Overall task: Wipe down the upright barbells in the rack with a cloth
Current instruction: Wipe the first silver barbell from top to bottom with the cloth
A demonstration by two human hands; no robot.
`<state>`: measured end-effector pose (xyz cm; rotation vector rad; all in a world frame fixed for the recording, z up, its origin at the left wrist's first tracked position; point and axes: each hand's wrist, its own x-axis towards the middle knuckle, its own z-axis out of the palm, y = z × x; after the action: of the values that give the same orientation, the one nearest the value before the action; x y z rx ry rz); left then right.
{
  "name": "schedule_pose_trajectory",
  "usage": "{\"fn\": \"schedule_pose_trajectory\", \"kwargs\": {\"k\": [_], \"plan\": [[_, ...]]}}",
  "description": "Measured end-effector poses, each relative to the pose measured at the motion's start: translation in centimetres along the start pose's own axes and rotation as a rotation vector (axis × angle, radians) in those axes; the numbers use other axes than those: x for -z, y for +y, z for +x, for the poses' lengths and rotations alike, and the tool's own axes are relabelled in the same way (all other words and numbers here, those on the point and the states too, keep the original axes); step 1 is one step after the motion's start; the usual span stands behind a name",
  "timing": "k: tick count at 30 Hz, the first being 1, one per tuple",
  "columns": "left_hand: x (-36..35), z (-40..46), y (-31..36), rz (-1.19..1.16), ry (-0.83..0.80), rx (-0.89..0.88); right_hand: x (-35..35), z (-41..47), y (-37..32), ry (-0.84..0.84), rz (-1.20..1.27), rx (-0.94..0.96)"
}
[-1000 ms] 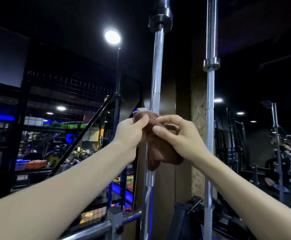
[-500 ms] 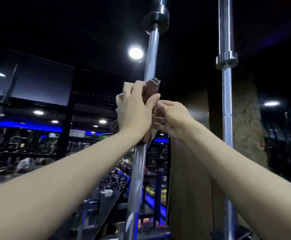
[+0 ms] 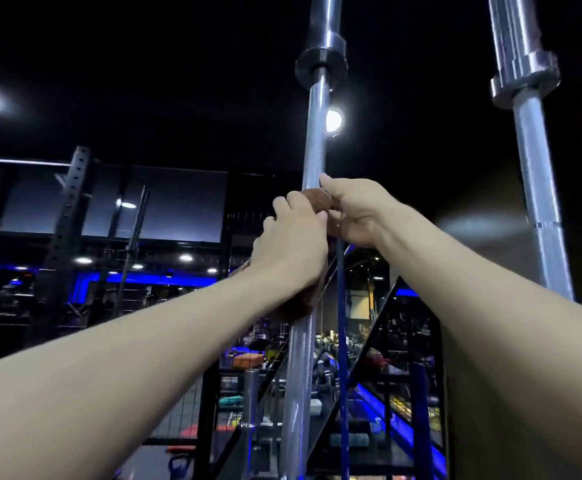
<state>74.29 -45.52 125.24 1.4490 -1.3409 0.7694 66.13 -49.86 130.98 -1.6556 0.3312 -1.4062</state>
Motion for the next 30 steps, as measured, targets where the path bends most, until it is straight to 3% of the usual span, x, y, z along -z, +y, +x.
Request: {"fn": "schedule_pose_trajectory", "kwargs": {"k": [4,9,12,17,25,30], "plan": [[-1.0,-0.1,-0.9,0.109,0.060,0.024,0.2,1.1,0.8,-0.081,-0.027,0.015],[-1.5,-4.6,-3.4,0.303,0.010,-0.027,-1.6,1.4,1.5,-0.022,-0.026,0.028],[-0.8,-2.3,-3.3,0.216,-0.020,0.017,-2.0,1.7,1.8,-0.006,-0.056,0.031],[-0.5,3.0,-2.5,0.140,0.083,0.037,-2.0,3.3,1.9,-0.030,0.066,-0.033],[-2.0,-6.2,-4.7,0.386,-0.007,0.015,-2.0,3.0,2.7,-0.034,0.092,-0.066],[-0.9,0.1,-3.5,0.189,0.069,0.050,-2.0,3.2,3.1,-0.053,0.127,-0.068]]}}
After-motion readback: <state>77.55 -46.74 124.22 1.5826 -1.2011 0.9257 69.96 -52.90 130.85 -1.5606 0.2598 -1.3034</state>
